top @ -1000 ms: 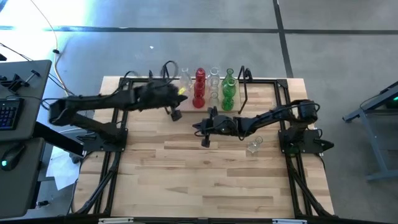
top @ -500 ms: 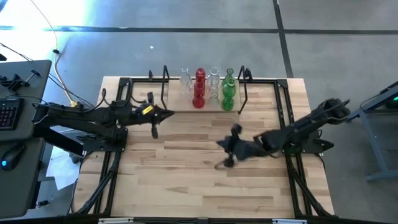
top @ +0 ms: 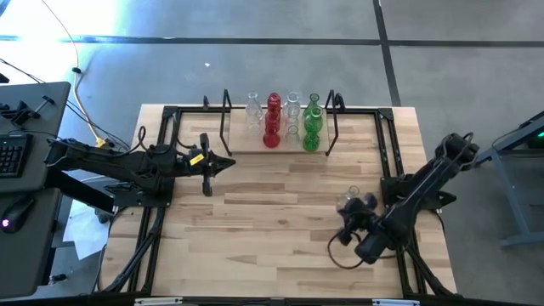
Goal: Sort vases onto shelf
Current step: Put the transparent vase aligned with the other transparent vases on the shelf
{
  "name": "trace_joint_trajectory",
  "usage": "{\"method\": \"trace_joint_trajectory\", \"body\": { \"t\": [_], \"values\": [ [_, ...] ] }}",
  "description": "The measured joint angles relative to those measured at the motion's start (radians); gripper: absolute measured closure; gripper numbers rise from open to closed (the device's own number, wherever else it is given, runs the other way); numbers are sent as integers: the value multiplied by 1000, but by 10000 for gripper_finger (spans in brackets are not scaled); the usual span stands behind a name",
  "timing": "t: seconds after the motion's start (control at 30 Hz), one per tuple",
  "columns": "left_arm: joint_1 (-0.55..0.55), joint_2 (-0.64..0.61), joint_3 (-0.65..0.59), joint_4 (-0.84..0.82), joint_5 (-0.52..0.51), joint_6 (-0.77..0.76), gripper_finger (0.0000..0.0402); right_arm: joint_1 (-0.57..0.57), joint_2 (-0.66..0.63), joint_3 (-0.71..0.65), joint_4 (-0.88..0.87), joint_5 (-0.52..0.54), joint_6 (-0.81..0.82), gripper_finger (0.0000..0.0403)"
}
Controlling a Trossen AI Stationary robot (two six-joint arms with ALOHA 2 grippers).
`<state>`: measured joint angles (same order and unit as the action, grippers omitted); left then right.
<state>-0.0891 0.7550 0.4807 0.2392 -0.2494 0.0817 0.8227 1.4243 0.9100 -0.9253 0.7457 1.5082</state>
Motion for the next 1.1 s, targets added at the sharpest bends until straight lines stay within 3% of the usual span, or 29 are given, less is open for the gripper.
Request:
{"method": "trace_joint_trajectory", "body": {
  "t": [0.17, 0.3, 0.43, 0.53, 0.67, 0.9, 1.1],
  "values": [
    [0, 0, -1, -1, 0, -3, 401, 12, 36, 0, -162, -97, 257, 374],
    [0, 0, -1, -1, 0, -11, 401, 11, 74, 0, -246, -174, 370, 314],
    [0, 0, -1, -1, 0, -11, 401, 2, 103, 0, -324, -179, 481, 246],
    [0, 0, -1, -4, 0, -15, 402, -7, 109, -1, -369, -137, 532, 204],
    [0, 0, -1, -9, 7, -21, 401, -23, 109, -1, -372, -2, 533, 171],
    [-4, 0, -1, -9, 7, -21, 401, -115, 109, -22, -321, 64, 440, 177],
    [-32, 0, -1, -9, 0, -20, 401, -180, 109, -24, -95, 128, 193, 248]
  ]
}}
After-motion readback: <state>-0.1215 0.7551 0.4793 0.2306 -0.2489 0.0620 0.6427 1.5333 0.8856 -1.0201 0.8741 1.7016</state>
